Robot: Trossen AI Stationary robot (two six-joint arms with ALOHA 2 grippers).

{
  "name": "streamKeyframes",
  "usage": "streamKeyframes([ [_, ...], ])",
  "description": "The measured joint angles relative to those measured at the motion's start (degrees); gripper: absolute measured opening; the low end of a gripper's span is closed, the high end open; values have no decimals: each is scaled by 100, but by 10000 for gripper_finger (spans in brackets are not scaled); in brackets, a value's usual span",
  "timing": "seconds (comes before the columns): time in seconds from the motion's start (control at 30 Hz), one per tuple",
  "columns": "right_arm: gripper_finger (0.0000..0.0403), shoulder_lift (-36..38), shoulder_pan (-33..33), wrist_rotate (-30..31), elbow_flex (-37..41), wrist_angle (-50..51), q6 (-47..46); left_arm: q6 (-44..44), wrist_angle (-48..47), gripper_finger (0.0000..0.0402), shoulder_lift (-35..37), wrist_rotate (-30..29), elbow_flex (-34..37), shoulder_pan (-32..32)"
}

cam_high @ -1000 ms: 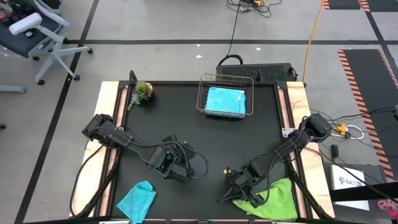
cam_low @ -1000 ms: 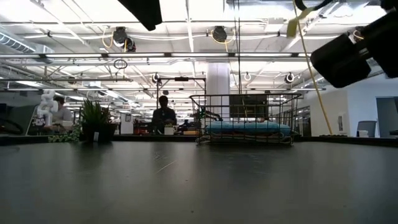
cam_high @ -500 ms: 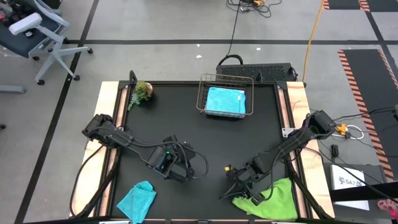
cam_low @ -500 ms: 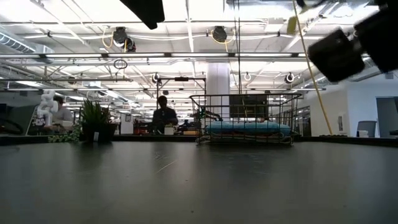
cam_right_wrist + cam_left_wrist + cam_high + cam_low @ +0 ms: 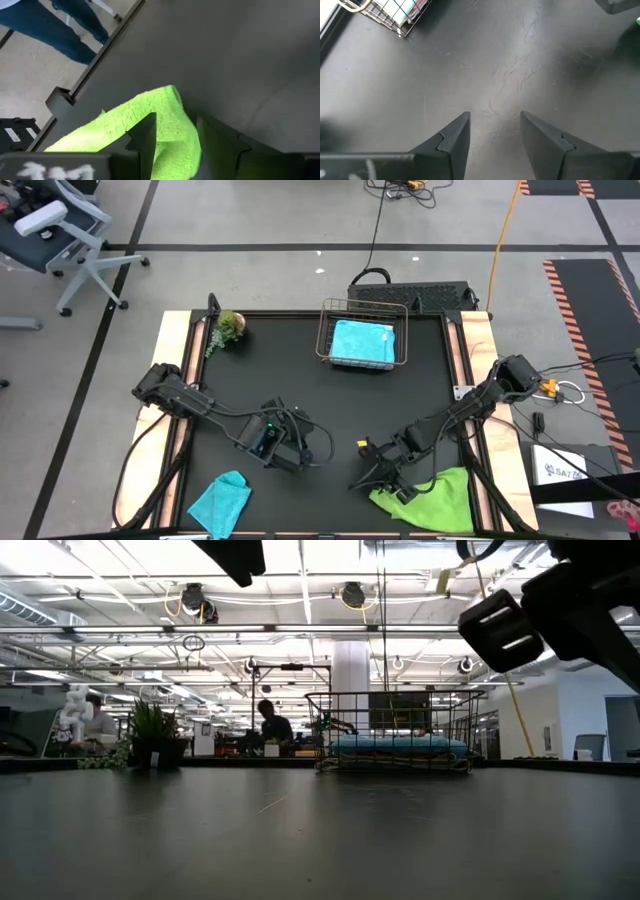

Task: Fold microfiber towels
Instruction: Fold the green towel

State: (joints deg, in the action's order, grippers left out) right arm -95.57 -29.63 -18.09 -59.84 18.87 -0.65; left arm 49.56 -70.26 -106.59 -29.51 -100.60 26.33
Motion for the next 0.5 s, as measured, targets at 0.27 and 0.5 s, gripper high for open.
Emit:
streamKeyframes([
  [0.27,132,-21,0,-11,1,94,300,48,-7,175,2,0,0,0],
  [0.5,132,-26,143,7,146,58,612,46,-7,175,2,0,0,0],
])
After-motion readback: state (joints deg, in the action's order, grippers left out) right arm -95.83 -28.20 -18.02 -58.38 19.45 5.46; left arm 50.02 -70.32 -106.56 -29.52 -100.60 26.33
